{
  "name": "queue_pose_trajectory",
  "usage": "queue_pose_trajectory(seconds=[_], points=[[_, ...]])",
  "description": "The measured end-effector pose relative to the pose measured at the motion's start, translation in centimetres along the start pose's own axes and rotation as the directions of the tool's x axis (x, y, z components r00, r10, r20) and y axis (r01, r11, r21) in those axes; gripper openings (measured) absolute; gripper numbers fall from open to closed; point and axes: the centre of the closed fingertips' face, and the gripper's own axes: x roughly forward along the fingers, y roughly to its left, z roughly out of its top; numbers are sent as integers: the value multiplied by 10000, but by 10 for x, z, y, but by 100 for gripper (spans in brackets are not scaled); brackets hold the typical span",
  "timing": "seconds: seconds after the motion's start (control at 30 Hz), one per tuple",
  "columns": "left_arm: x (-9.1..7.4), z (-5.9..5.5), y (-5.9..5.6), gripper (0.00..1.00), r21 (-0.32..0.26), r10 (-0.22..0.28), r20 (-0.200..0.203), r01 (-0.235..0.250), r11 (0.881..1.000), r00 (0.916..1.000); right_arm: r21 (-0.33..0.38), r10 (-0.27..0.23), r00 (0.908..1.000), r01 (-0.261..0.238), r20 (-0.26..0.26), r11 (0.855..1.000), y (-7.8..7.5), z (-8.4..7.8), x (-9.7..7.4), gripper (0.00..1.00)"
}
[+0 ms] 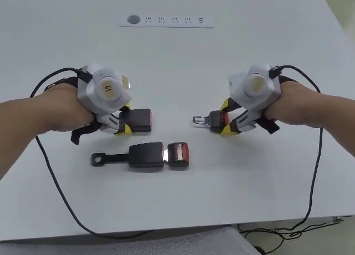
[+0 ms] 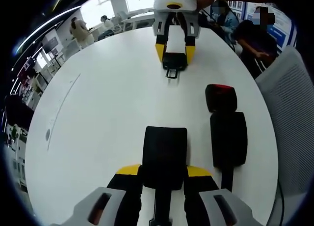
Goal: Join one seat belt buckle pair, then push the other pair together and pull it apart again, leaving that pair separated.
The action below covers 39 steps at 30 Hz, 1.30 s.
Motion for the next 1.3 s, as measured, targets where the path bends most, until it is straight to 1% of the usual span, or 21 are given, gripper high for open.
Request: queue_pose_trajectory(seconds=[0.07, 0.27, 0.4, 0.47, 0.63, 0.8, 0.93, 1.0, 1.07, 1.2, 1.27, 1.3], points=[[0, 0, 0, 33, 51, -22, -3, 22, 10000, 10000, -62, -7, 10000, 8, 35, 10000, 2, 5, 2, 32], [1, -1, 1, 33, 33, -52, -26, 52, 10000, 10000, -53, -53, 9998, 54, 188, 10000, 1, 19, 8, 32], [0, -1, 0, 33, 10, -29, -44, 29, 10000, 10000, -76, -103, 9993, 106, 346, 9999, 3, 31, 14, 32], [0, -1, 0, 33, 12, -25, -28, 25, 10000, 10000, -138, -109, 9990, 115, 423, 9998, 8, 41, 17, 32], [1, -1, 0, 33, -17, -48, 29, 48, 10000, 10000, -191, -134, 9982, 145, 589, 9997, 7, 56, 24, 32], [1, -1, -1, 33, -20, 9, -31, -9, 10000, 10000, 2, -89, 9967, 90, 807, 10000, 13, 70, 31, 32], [1, -1, -1, 33, 15, 9, -17, -9, 10000, 10000, 30, -209, 9959, 208, 879, 9998, 6, 79, 35, 32], [1, 0, -1, 33, 29, 3, -59, -2, 10000, 10000, 50, -355, 9955, 352, 881, 9994, 6, 84, 36, 32], [1, 0, -2, 33, 34, 18, -96, -18, 10000, 10000, 38, -372, 9955, 370, 876, 9993, 7, 87, 38, 32], [1, 0, -1, 33, 4, 48, -107, -48, 10000, 9999, -282, -333, 9965, 356, 766, 9990, 8, 89, 39, 32], [1, 0, -1, 33, 14, 71, -116, -71, 10000, 9999, -657, -399, 9970, 443, 656, 9969, 10, 93, 39, 32], [1, 1, -2, 33, 67, 91, -166, -90, 9999, 9998, -703, -375, 9969, 423, 688, 9966, 11, 96, 39, 32]])
